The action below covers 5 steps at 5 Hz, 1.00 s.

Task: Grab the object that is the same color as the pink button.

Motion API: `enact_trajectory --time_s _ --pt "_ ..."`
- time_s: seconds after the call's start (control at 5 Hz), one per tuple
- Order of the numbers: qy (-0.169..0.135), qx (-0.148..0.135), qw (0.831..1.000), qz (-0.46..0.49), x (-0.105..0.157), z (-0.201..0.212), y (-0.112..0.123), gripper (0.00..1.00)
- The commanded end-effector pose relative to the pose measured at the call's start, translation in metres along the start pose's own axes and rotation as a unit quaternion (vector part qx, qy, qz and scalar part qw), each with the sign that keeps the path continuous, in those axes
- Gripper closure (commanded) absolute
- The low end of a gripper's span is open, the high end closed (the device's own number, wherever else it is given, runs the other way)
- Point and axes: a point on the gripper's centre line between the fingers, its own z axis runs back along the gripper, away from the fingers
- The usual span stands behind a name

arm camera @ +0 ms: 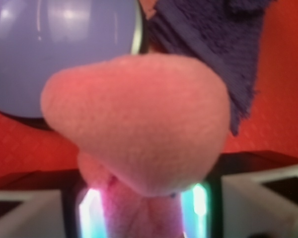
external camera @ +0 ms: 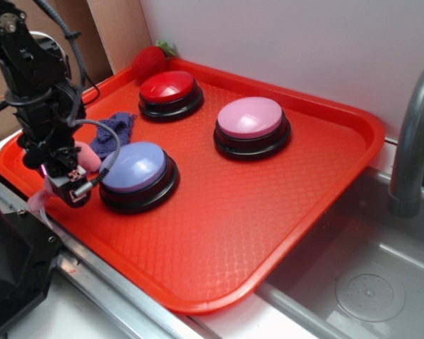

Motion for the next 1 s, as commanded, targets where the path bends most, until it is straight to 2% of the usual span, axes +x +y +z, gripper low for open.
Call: enact_trajectory --time_s 0.0,0.2,0.4,0.6,0.8 --pt "-0.020 0.009 0.999 0.050 0.034 0.083 0.015 1.00" --pt "-0.058 -0.009 0.998 0.030 0.048 0.121 0.004 1.00" --pt "-0.063 -0.015 0.998 0.009 0.056 0.147 -0.008 1.00" --pt "-0.072 -0.011 0.997 -0.010 0.057 0.141 -0.001 1.00" --pt "-0.047 0.016 0.999 -0.022 0.056 0.140 0.000 1.00"
